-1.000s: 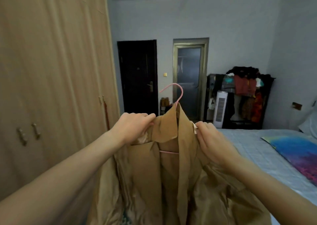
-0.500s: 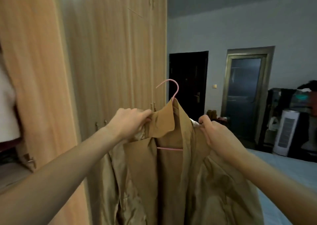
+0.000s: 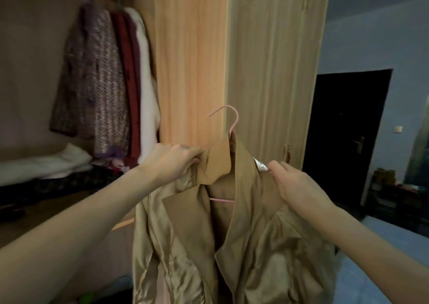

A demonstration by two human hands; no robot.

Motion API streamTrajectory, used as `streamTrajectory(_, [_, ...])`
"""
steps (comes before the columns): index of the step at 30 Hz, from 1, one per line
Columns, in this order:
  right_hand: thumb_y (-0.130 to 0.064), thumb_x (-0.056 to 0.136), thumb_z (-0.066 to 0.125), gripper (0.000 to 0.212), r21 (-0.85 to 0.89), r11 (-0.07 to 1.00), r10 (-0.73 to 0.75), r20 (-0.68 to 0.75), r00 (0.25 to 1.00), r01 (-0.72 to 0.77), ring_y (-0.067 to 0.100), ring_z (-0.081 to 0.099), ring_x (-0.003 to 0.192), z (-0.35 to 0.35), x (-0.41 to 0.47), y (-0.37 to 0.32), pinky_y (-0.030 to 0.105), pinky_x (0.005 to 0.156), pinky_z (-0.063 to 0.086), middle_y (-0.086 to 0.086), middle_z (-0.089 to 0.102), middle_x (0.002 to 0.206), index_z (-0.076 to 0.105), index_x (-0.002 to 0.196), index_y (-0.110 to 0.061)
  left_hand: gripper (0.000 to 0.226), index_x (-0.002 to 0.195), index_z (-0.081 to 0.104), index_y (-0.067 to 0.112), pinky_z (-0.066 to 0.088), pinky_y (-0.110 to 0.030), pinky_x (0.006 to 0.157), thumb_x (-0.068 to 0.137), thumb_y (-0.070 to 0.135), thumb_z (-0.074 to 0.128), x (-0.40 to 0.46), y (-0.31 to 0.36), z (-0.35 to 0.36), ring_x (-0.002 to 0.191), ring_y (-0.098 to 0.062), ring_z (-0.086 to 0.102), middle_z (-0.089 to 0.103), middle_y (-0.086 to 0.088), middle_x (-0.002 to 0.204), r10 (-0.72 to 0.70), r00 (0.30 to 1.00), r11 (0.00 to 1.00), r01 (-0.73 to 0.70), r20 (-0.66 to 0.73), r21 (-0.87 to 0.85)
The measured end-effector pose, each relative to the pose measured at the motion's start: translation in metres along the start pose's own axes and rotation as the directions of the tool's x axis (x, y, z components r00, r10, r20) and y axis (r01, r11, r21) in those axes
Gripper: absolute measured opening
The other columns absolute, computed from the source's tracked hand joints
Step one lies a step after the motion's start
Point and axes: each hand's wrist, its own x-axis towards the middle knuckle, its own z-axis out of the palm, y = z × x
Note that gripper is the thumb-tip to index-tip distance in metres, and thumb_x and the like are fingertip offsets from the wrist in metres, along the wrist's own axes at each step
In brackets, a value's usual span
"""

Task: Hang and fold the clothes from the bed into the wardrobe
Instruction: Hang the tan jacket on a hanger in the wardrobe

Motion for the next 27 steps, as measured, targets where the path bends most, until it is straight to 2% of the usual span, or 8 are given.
streamTrajectory(2, [-0.011, 0.096, 0.042, 0.019, 0.065, 0.996, -0.055, 0.04, 0.998, 0.053, 0.033, 0.056, 0.079, 0.007, 0.012, -0.029, 0.044, 0.069, 0.046, 0.002, 0.042, 0.087, 0.032, 0.095, -0.027, 0.031, 0.127, 0.041, 0.035, 0.038, -0.033, 0.06, 0.103, 0.046, 0.027, -0.024, -0.025, -0.004, 0.103, -0.023, 0.063, 0.063, 0.005, 0.114, -0.051, 0.998, 0.997, 0.05, 0.021, 0.061])
streamTrajectory(5, [-0.01, 0.096, 0.04, 0.03, 0.13, 0.984, -0.128, 0.065, 0.99, 0.119, 0.033, 0.056, 0.081, 0.016, 0.029, -0.073, 0.047, 0.073, 0.047, 0.0, 0.041, 0.087, 0.022, 0.09, -0.033, 0.023, 0.116, 0.042, 0.034, 0.042, -0.035, 0.062, 0.102, 0.047, 0.029, -0.06, -0.059, -0.011, 0.097, -0.027, 0.065, 0.065, 0.004, 0.112, -0.142, 0.989, 0.985, 0.138, 0.035, 0.108])
streamTrajectory(8, [-0.012, 0.098, 0.036, 0.024, 0.172, 0.976, -0.153, 0.088, 0.984, 0.137, 0.032, 0.054, 0.078, 0.028, 0.041, -0.114, 0.049, 0.073, 0.048, -0.002, 0.04, 0.085, 0.024, 0.089, -0.03, 0.022, 0.111, 0.044, 0.03, 0.039, -0.034, 0.061, 0.102, 0.045, 0.03, -0.096, -0.087, -0.021, 0.098, -0.027, 0.065, 0.064, 0.006, 0.111, -0.209, 0.976, 0.97, 0.198, 0.066, 0.142])
streamTrajectory(11, [-0.033, 0.101, 0.031, 0.009, 0.283, 0.939, -0.224, 0.075, 0.972, 0.194, 0.027, 0.055, 0.077, 0.039, 0.045, -0.152, 0.048, 0.073, 0.048, -0.002, 0.046, 0.09, 0.032, 0.095, -0.025, 0.021, 0.108, 0.044, 0.028, 0.037, -0.033, 0.06, 0.102, 0.043, 0.031, -0.131, -0.112, -0.034, 0.099, -0.026, 0.065, 0.064, 0.006, 0.11, -0.232, 0.97, 0.96, 0.217, 0.067, 0.176])
streamTrajectory(15, [-0.057, 0.086, 0.052, 0.043, 0.26, 0.912, -0.353, 0.097, 0.931, 0.318, 0.014, 0.054, 0.087, 0.057, 0.051, -0.201, 0.033, 0.076, 0.048, -0.006, 0.045, 0.104, 0.036, 0.11, -0.025, 0.024, 0.113, 0.046, 0.029, 0.047, -0.036, 0.063, 0.102, 0.043, 0.03, -0.182, -0.144, -0.048, 0.097, -0.026, 0.065, 0.063, 0.005, 0.109, -0.294, 0.951, 0.941, 0.271, 0.097, 0.202])
streamTrajectory(18, [-0.044, 0.088, 0.06, 0.036, 0.267, 0.889, -0.391, 0.02, 0.92, 0.372, 0.021, 0.055, 0.084, 0.074, 0.058, -0.24, 0.039, 0.072, 0.05, -0.001, 0.046, 0.101, 0.038, 0.105, -0.021, 0.021, 0.112, 0.045, 0.034, 0.051, -0.037, 0.066, 0.101, 0.044, 0.03, -0.22, -0.166, -0.058, 0.096, -0.024, 0.065, 0.065, 0.006, 0.111, -0.335, 0.937, 0.927, 0.308, 0.102, 0.216])
streamTrajectory(21, [-0.031, 0.092, 0.053, 0.021, 0.304, 0.834, -0.457, -0.085, 0.885, 0.46, 0.027, 0.057, 0.077, 0.088, 0.064, -0.275, 0.043, 0.063, 0.05, 0.003, 0.048, 0.094, 0.045, 0.103, -0.014, 0.022, 0.115, 0.049, 0.035, 0.042, -0.032, 0.062, 0.102, 0.042, 0.033, -0.254, -0.182, -0.069, 0.1, -0.022, 0.063, 0.064, 0.008, 0.113, -0.388, 0.916, 0.903, 0.355, 0.104, 0.243])
streamTrajectory(27, [-0.032, 0.098, 0.038, 0.02, 0.348, 0.795, -0.498, -0.091, 0.862, 0.496, 0.022, 0.055, 0.075, 0.097, 0.082, -0.328, 0.043, 0.063, 0.048, -0.004, 0.046, 0.092, 0.048, 0.106, -0.017, 0.021, 0.115, 0.052, 0.036, 0.038, -0.031, 0.061, 0.103, 0.039, 0.034, -0.298, -0.2, -0.087, 0.097, -0.022, 0.062, 0.065, 0.007, 0.107, -0.501, 0.854, 0.855, 0.462, 0.141, 0.235])
